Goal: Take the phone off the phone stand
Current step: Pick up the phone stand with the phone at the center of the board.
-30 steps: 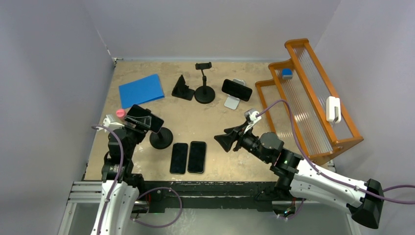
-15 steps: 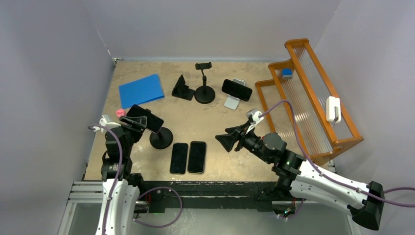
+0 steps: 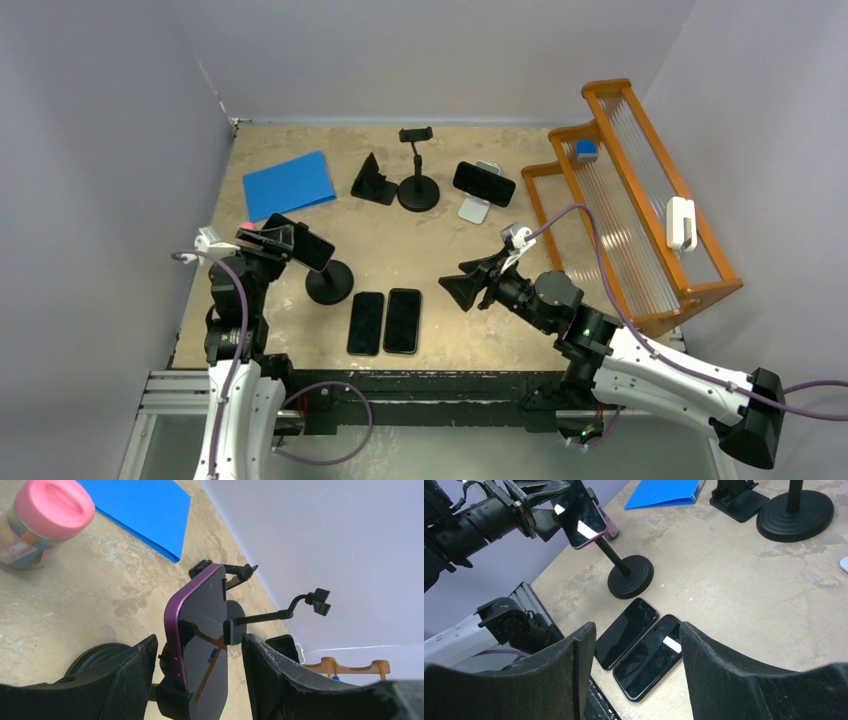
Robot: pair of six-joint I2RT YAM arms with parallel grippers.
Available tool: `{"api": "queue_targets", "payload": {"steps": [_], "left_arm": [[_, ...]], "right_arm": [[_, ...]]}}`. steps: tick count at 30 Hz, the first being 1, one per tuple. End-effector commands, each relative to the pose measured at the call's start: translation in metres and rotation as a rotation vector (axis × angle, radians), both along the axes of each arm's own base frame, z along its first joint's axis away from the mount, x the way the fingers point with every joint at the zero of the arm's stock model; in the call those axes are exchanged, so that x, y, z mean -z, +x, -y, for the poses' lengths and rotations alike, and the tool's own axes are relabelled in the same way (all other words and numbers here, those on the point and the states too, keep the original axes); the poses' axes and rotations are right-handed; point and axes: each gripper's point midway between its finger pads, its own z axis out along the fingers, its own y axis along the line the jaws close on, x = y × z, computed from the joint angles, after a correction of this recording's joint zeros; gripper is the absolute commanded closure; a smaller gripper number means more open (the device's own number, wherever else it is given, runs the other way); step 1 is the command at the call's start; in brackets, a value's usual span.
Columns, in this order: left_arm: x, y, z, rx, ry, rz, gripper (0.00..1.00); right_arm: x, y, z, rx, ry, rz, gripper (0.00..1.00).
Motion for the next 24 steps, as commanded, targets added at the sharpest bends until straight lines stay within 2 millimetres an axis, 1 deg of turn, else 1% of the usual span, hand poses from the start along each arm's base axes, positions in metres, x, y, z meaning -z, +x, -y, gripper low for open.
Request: {"api": "queue_targets", "payload": {"steps": [1,6,11,12,13,15,24], "left_arm": [[-0.045,0.009,-0.008,-0.033,0.006,0.140,0.40],[-0.043,0.015,-0.014,-0.049,-0.014,0.141,0.44],[-0.040,0.019,-0.011,-0.029,-0.037,0.151,0.49],[-0.039,0.019,-0.012,-0.028,-0.039,0.148,0.51],[-0.047,0.020,-0.011,-0.021,-0.034,0.180,0.52],[-0.049,0.023,-0.008,-0.005,-0.039,0.191,0.56],[-0.041,0.025,-0.003,0.027,-0.049,0.188,0.70]], "right_arm": [[-0.027,-0.001,-0.004,-0.019,0.052,0.059,0.35],[-0.026,-0.001,-0.003,-0.018,0.051,0.057,0.35],[-0.025,-0.001,-0.003,-0.019,0.050,0.058,0.35],[-0.025,-0.001,-0.004,-0.019,0.050,0.058,0.35],[-0.025,-0.001,-0.004,-0.019,0.049,0.058,0.35],[-0.025,-0.001,-0.004,-0.021,0.049,0.059,0.35],[-0.025,-0.001,-0.003,-0.020,0.050,0.062,0.35]]}}
